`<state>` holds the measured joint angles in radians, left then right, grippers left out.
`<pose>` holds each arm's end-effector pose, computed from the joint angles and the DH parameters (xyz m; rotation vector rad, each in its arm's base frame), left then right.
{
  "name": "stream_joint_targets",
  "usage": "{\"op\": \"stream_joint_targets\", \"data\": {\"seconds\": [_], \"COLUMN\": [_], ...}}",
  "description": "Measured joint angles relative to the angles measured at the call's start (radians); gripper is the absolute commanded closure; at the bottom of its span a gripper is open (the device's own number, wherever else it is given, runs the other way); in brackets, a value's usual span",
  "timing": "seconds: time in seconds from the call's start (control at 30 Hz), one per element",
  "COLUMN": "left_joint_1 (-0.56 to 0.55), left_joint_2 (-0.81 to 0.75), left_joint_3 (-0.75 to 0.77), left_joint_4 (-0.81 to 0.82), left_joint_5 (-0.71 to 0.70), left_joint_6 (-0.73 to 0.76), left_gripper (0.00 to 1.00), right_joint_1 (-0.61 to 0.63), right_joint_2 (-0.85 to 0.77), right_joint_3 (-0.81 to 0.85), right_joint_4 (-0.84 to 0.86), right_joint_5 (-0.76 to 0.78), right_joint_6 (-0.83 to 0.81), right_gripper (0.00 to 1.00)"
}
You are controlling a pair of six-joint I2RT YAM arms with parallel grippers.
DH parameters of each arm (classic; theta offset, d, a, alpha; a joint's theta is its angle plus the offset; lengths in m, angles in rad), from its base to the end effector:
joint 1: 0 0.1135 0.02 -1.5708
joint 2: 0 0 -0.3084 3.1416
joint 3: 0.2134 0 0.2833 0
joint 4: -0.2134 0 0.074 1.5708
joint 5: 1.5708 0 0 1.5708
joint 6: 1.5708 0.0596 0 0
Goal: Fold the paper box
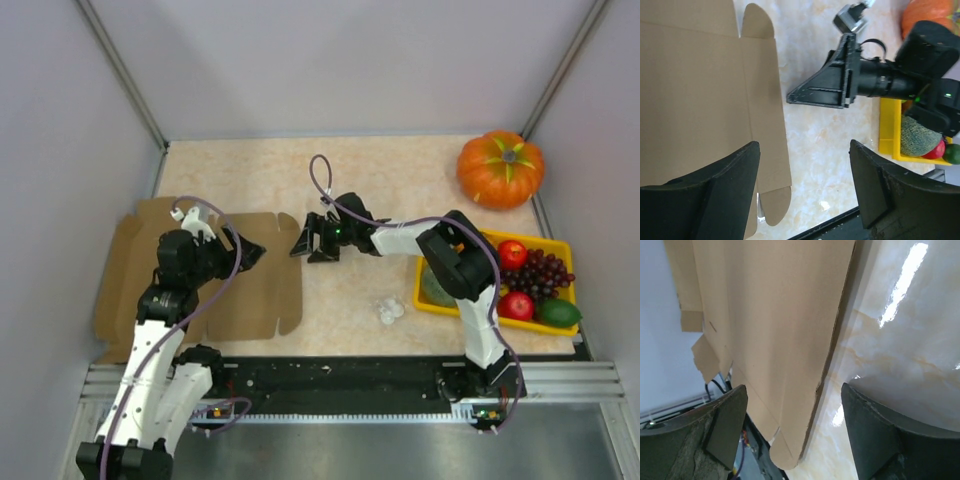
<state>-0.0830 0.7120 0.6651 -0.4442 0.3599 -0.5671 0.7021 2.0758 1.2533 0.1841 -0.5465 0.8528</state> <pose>0.1780 -0.0359 0.3007 -0.2818 2.0991 -0.7659 0.3632 0.3478 0.1469 -0.1624 2.5053 1.3740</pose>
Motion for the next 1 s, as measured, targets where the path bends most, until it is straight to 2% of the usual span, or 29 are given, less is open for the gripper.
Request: {"op": "stream_joint_targets", "data": {"seconds": [0.07, 0.13, 0.2, 0.27, 0.37, 0.4, 0.43, 0.57, 0.67, 0.8, 0.9, 1.0], "left_joint_1": [0.0, 0.0, 0.0, 0.0, 0.0, 0.0, 0.0, 0.0, 0.0, 0.0, 0.0, -0.001], "left_joint_2": [-0.031, -0.048, -0.061, -0.071, -0.088, -0.095, -0.1, -0.121, -0.129, -0.129, -0.105, -0.069], "left_joint_3": [0.0, 0.0, 0.0, 0.0, 0.002, 0.003, 0.005, 0.006, 0.006, 0.006, 0.004, -0.023], "left_joint_4": [0.001, 0.001, 0.001, -0.001, -0.007, -0.009, -0.012, -0.021, -0.027, -0.02, 0.014, 0.085], "left_joint_5": [0.017, 0.031, 0.048, 0.058, 0.068, 0.069, 0.07, 0.071, 0.071, 0.08, 0.097, 0.105], "left_joint_6": [-0.003, -0.008, -0.014, -0.019, -0.028, -0.031, -0.033, -0.039, -0.048, -0.063, -0.081, -0.115], "left_gripper": [0.23, 0.23, 0.24, 0.24, 0.25, 0.24, 0.25, 0.25, 0.25, 0.26, 0.26, 0.22], "right_joint_1": [0.0, 0.001, 0.001, 0.002, 0.003, 0.005, 0.006, -0.001, -0.034, -0.167, -0.256, -0.222], "right_joint_2": [0.017, 0.029, 0.047, 0.077, 0.144, 0.161, 0.174, 0.177, 0.085, -0.17, -0.437, -0.694], "right_joint_3": [-0.018, -0.018, -0.019, -0.019, -0.018, -0.015, -0.014, -0.025, -0.127, -0.291, -0.391, -0.508], "right_joint_4": [0.033, 0.069, 0.12, 0.189, 0.305, 0.328, 0.351, 0.398, 0.414, 0.322, 0.21, 0.158], "right_joint_5": [-0.016, -0.022, -0.027, -0.038, -0.059, -0.058, -0.056, -0.031, 0.005, 0.055, 0.183, 0.348], "right_joint_6": [0.034, 0.052, 0.076, 0.113, 0.188, 0.208, 0.225, 0.267, 0.276, 0.274, 0.259, 0.285], "right_gripper": [0.26, 0.32, 0.45, 0.52, 0.74, 0.92, 1.0, 1.0, 1.0, 1.0, 1.0, 1.0]}}
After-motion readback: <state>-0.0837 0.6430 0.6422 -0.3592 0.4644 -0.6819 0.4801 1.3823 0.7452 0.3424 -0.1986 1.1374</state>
